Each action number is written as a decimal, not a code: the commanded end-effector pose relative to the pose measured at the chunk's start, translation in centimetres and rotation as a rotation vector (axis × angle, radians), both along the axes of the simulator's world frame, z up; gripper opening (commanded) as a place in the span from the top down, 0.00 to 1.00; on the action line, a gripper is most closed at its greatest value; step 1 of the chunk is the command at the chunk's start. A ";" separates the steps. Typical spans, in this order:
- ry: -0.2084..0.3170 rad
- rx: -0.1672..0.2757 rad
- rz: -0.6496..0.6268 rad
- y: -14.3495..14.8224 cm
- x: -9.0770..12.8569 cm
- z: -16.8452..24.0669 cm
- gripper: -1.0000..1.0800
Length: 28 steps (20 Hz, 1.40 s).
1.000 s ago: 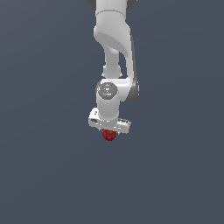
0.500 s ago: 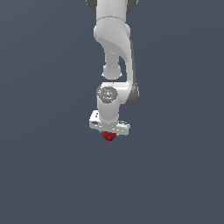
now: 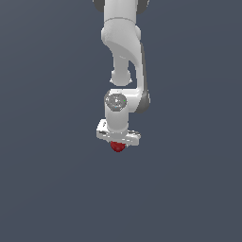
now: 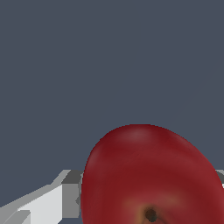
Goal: Pick up the object and move it to a goal position.
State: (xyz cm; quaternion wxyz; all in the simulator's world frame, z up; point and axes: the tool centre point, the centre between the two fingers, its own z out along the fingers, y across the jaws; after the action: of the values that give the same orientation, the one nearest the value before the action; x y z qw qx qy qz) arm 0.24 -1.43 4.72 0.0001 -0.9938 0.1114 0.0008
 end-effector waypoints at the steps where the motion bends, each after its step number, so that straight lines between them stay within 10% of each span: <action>1: -0.002 0.000 0.000 0.1 0.0 0.3 1.00; 28: -0.002 -0.001 0.000 2.9 -7.0 20.2 1.00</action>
State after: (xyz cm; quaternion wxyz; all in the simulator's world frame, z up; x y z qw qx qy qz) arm -6.24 1.28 23.25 -0.0002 -0.9938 0.1115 0.0010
